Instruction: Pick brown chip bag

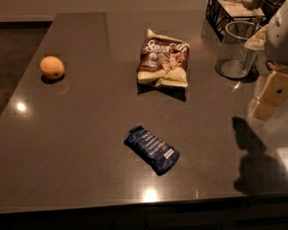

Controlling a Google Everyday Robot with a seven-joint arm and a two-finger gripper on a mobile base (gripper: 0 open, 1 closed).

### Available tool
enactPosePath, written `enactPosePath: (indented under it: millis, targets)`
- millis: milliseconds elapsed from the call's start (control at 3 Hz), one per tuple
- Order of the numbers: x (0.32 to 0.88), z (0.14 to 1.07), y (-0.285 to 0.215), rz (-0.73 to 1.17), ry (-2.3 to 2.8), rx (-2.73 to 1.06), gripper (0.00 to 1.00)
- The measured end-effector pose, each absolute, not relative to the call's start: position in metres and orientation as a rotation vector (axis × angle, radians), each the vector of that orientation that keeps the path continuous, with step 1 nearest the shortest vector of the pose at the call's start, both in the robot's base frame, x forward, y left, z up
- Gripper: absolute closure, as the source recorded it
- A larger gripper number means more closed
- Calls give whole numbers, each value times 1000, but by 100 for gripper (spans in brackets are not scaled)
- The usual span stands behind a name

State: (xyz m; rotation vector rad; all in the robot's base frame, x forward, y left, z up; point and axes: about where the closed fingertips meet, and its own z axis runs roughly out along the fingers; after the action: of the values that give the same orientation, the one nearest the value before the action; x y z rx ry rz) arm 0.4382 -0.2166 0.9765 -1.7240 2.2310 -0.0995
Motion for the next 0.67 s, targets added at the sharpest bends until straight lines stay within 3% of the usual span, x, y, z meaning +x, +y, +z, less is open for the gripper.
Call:
enactPosePath:
  millis: [667]
  targets:
    - [448,972,-215,-112,2264,-1673,0]
